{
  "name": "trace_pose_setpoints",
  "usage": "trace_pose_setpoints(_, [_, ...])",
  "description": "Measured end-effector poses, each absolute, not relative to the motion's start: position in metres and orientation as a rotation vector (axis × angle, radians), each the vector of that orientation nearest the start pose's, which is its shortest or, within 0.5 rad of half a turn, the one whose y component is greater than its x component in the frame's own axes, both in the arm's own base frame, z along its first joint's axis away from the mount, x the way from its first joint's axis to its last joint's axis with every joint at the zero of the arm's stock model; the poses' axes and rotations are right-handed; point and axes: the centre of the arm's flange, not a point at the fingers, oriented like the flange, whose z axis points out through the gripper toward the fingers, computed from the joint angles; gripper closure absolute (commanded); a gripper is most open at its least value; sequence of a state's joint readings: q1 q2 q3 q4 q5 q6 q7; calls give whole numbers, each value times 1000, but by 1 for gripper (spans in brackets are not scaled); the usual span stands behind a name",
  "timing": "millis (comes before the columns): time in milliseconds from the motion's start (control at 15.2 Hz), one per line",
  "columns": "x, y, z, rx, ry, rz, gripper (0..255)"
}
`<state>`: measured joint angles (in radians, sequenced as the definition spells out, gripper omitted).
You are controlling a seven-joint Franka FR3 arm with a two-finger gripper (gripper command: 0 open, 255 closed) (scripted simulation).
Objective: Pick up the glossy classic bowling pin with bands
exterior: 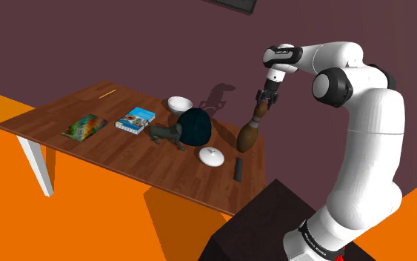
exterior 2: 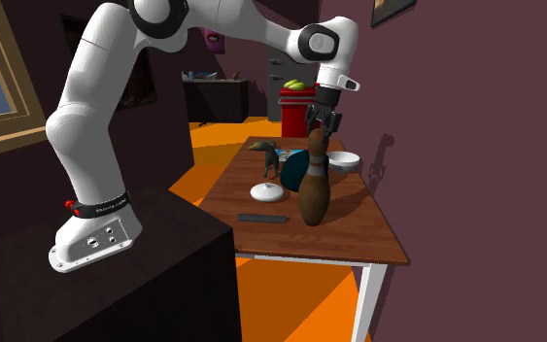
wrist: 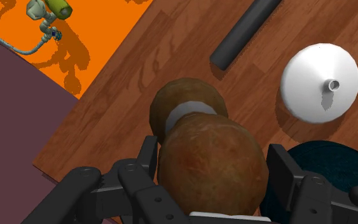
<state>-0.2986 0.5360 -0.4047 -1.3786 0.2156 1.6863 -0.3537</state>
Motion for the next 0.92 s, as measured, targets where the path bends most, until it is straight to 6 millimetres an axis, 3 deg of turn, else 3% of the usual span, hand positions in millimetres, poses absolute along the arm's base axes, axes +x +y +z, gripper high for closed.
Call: trace_pose_setpoints(924, [564,-384,474,-2983,546,246,255])
